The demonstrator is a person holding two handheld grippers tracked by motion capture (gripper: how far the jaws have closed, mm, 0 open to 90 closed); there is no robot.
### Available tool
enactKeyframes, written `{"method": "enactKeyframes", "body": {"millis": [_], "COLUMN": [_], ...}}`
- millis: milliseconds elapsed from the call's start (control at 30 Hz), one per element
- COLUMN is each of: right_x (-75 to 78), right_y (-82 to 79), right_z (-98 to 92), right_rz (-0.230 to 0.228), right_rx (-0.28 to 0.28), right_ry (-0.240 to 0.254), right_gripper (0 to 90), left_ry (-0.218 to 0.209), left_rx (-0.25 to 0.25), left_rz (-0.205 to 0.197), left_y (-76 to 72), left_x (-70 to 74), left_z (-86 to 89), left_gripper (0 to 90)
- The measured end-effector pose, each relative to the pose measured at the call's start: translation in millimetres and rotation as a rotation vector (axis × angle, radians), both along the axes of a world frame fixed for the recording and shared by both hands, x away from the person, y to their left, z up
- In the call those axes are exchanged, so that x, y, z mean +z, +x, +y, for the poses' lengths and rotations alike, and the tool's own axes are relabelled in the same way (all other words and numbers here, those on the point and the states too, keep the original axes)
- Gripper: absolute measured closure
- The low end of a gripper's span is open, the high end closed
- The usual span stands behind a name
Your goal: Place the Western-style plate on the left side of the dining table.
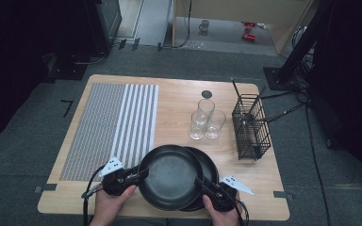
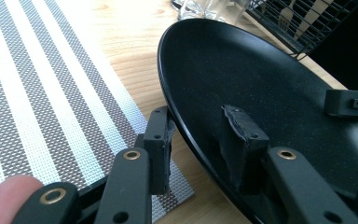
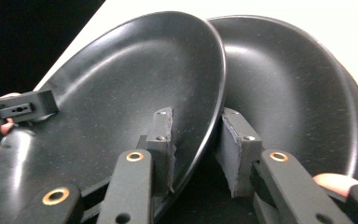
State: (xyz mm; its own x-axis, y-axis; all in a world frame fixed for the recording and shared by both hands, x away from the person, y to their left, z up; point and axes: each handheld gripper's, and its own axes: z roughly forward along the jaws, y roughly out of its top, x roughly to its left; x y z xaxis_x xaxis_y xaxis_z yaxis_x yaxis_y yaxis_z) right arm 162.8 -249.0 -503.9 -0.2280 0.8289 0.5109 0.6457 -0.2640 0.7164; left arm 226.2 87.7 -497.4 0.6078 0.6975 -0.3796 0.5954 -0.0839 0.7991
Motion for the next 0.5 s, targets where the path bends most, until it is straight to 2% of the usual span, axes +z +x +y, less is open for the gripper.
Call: {"method": "enactKeyframes", "body": {"millis": [233,367,500], "right_x": [3.2,5.0,5.1], "right_y": [1.3,2.6,3.7], "right_z": [3.4,5.9,7.4], "right_rz": [0.024,0.027,0.023], "right_rx": [0.003,-0.014,-0.030], "right_ry": [0.049,0.056,0.066], "right_gripper": [69.8,71.2,72.3], "left_ry": [-0.005,-0.043,-0.061], "left_rx": [0.011,0.015,0.019], "left_rz": [0.018,0.050,0.071], "left_y": [0.9,2.2,2.9], "left_x": [-1.8,-3.8,-4.9], "left_z": [1.2,5.2,7.2], "left_gripper": [65.5,67.2,67.8]}}
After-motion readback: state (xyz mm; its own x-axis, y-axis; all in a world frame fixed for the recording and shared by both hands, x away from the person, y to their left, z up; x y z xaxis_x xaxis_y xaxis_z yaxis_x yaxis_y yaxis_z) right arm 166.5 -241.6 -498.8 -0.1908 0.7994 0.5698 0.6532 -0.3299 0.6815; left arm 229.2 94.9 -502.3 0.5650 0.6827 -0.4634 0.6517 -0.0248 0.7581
